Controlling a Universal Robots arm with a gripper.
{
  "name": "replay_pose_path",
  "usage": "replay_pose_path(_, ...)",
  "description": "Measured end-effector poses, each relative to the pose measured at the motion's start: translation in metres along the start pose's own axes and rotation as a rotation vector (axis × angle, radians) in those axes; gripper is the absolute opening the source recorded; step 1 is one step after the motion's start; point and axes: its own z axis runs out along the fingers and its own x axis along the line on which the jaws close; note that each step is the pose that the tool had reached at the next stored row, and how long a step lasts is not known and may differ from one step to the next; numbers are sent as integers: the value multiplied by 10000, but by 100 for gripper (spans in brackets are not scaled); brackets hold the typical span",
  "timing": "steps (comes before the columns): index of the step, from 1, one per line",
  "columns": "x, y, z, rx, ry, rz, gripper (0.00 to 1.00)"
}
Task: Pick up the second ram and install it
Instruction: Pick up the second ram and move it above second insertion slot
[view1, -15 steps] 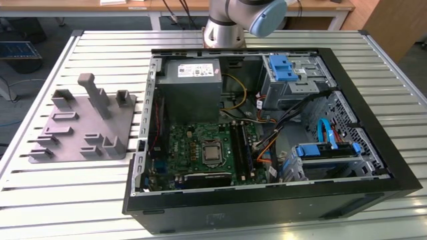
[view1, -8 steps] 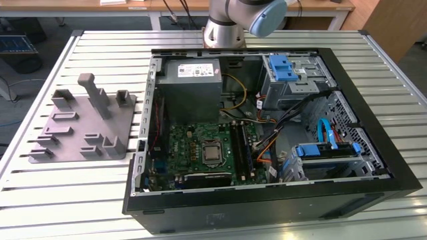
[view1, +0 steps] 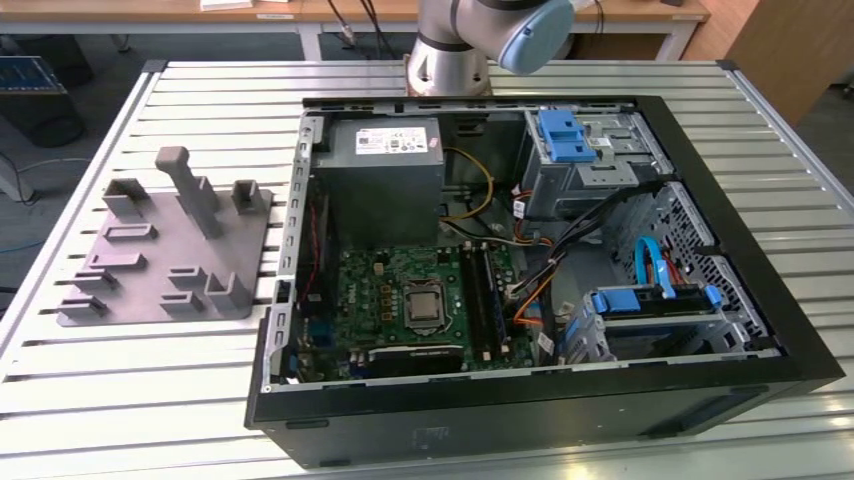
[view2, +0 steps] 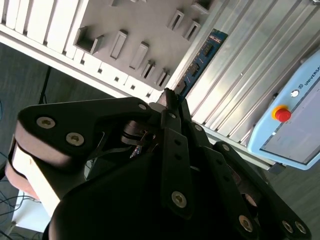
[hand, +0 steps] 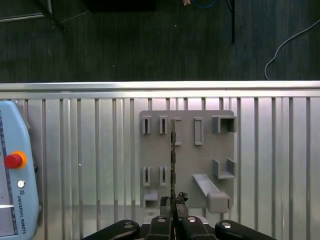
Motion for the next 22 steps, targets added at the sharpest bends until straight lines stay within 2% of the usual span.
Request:
replay_pose_path(9,-2,-4,-169,-1,1,0,14)
replay_pose_path(16,-2,-15,-170,-3,1,-2,14)
replay_pose_path(19,-4,-101,-167,-13,1,0,14)
replay_pose_path(22,-7,-224,-163,-32,1,0,14)
